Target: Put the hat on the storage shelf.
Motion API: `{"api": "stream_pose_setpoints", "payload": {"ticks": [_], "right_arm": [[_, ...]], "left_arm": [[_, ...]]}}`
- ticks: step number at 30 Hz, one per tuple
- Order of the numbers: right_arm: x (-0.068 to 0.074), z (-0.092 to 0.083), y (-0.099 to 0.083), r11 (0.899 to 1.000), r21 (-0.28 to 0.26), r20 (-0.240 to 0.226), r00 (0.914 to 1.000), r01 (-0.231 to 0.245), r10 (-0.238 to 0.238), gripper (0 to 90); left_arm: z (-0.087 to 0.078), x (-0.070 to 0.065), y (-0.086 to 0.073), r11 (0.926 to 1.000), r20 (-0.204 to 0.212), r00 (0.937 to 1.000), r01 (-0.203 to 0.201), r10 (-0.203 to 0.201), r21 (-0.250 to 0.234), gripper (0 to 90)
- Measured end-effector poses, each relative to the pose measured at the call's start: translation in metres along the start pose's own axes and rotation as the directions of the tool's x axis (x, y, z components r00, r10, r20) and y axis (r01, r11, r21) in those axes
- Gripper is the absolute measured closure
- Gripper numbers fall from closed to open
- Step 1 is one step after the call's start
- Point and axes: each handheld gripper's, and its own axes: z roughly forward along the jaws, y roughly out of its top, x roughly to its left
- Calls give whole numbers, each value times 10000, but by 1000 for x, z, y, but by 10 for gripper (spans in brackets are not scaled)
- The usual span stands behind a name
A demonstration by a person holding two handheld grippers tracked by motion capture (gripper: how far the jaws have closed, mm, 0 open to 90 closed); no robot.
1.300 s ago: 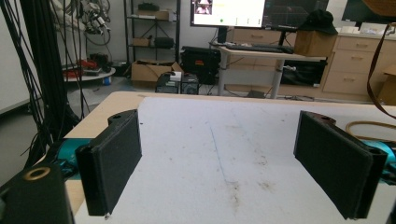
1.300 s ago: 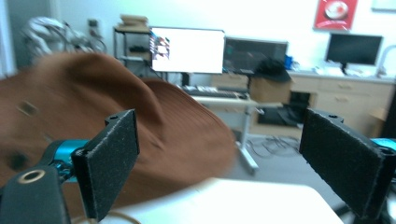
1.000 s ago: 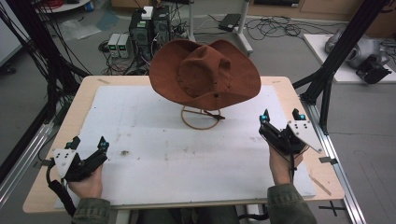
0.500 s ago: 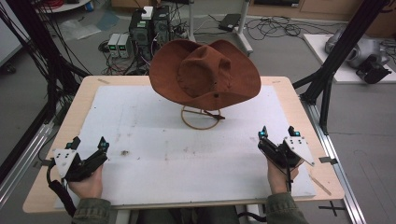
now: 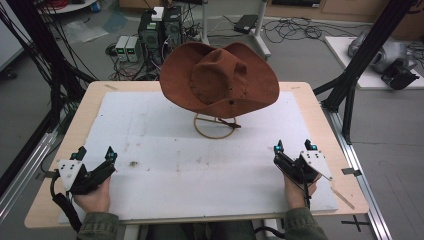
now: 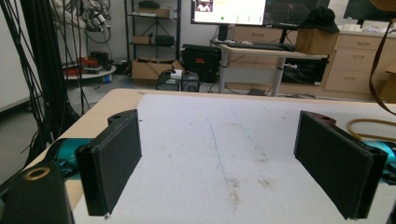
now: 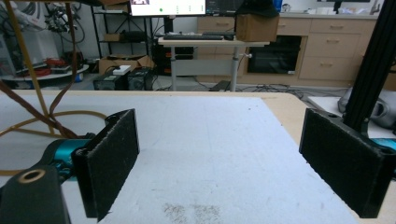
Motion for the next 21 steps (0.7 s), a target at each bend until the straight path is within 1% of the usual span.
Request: {"api": "stream_pose_setpoints", "payload": {"ticks": [5, 6, 11, 15, 21], "right_arm": [[0, 0, -1, 10000, 65, -43, 10000, 47, -47, 114], [0, 0, -2, 9999, 116, -25, 10000, -78, 79, 114], [-4, 0, -3, 9992, 205, 55, 9994, -357, 356, 114], [-8, 0, -3, 9986, 247, 89, 9989, -469, 467, 115], [-9, 0, -4, 9984, 317, 108, 9988, -478, 474, 114]], "left_arm": [[0, -1, 0, 10000, 28, 10000, -32, 32, 15, 152], [0, -1, 0, 10000, 37, 10000, -28, 28, 1, 152], [0, -2, 0, 10000, 64, 10000, -68, 68, 4, 152], [0, -2, 0, 10000, 63, 9999, -90, 90, 20, 152], [0, -2, 0, 10000, 55, 10000, -62, 62, 0, 152]]}}
